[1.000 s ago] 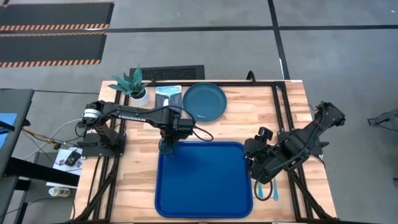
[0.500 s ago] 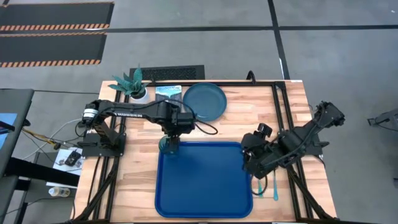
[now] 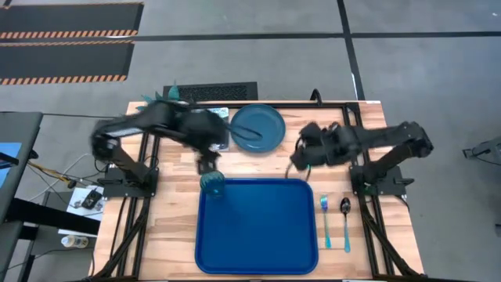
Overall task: Pick and place plate/cup/fork/spoon on tray
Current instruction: Put the blue plate on the blue serving tray to the bottom of the blue glass
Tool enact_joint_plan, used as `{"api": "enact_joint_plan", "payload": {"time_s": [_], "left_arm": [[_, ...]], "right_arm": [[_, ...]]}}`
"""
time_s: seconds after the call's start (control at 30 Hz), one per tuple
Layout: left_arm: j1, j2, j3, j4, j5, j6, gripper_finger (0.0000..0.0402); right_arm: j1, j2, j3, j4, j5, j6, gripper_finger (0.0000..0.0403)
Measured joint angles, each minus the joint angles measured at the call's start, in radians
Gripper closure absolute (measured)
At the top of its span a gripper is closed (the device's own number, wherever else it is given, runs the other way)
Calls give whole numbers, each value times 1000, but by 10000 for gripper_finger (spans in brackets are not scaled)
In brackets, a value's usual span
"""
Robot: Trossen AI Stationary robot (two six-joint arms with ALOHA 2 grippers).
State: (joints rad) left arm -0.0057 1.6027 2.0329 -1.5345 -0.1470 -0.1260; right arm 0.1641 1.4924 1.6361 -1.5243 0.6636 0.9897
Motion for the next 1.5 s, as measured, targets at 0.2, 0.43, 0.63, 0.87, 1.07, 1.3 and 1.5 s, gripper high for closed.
{"api": "enact_joint_plan", "payload": {"time_s": [0.2, 0.43, 0.63, 0.87, 1.07, 1.3, 1.5], "left_arm": [[0, -254, -31, 37, -65, -168, 187], [-35, -498, -147, 134, -173, -323, 187], [-40, -617, -282, 174, -223, -368, 187], [-40, -677, -451, 257, -228, -385, 187], [-40, -690, -561, 297, -225, -391, 187], [-40, -688, -647, 341, -256, -391, 187], [-40, -708, -708, 340, -288, -429, 187]], "right_arm": [[-276, -52, -182, 367, -123, -223, 135], [-571, -28, -470, 729, -265, -200, 135], [-626, 112, -559, 964, -349, -170, 135], [-614, 278, -530, 1049, -363, -144, 135], [-618, 362, -527, 1057, -425, -122, 135], [-620, 394, -527, 1115, -485, -126, 153], [-635, 395, -527, 1111, -486, -122, 218]]}}
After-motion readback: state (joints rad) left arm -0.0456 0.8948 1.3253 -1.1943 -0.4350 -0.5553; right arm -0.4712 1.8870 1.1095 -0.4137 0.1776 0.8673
